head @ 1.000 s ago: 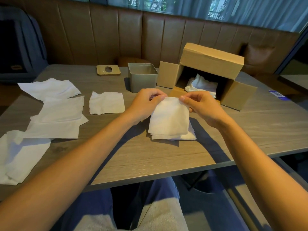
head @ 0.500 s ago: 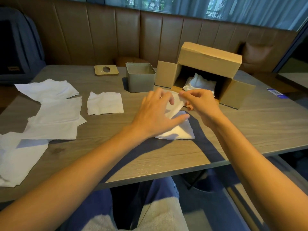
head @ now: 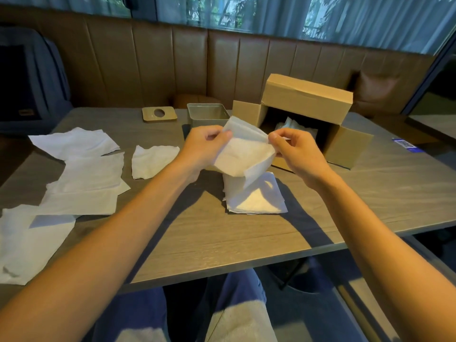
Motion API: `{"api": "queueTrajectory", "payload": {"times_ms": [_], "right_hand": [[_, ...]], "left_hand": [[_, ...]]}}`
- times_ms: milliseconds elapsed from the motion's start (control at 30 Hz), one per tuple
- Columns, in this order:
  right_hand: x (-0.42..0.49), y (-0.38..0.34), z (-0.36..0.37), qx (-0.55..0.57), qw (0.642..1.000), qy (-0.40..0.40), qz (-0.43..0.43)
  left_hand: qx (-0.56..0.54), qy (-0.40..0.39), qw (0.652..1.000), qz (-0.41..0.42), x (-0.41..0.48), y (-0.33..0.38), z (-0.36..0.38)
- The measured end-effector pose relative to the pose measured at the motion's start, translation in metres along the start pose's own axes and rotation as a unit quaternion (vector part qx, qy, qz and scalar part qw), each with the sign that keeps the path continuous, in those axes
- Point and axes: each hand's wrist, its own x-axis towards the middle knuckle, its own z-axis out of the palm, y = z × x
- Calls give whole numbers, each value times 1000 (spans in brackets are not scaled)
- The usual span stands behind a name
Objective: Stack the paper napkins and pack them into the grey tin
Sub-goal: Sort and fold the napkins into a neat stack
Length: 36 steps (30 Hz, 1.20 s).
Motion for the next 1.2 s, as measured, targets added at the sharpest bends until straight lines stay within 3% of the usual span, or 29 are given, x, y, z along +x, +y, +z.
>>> {"api": "queueTrajectory", "payload": {"times_ms": [200, 400, 567, 833, 900, 1033, 1200], "right_hand": [[3, -13, 2, -16, 1000, 0, -14], [0, -15, 12, -9, 999, -45, 14], [-2, 1, 26, -109, 988, -106, -9], [5, 23, 44, -105, 991, -77, -13], [6, 24, 47, -96, 991, -95, -11], [10, 28, 57, -186, 971, -143, -45], [18, 34, 63, -165, 982, -85, -42]], "left_hand": [[52, 37, 995, 77, 8, 23, -15], [88, 22, 995, 48, 11, 18, -28], [100, 35, 994, 17, 8, -17, -32], [106, 46, 993, 7, 1, -45, -45], [106, 37, 994, 11, 1, -47, -45], [150, 34, 988, 20, 0, -51, -49], [156, 37, 987, -2, -5, -58, -57]]}}
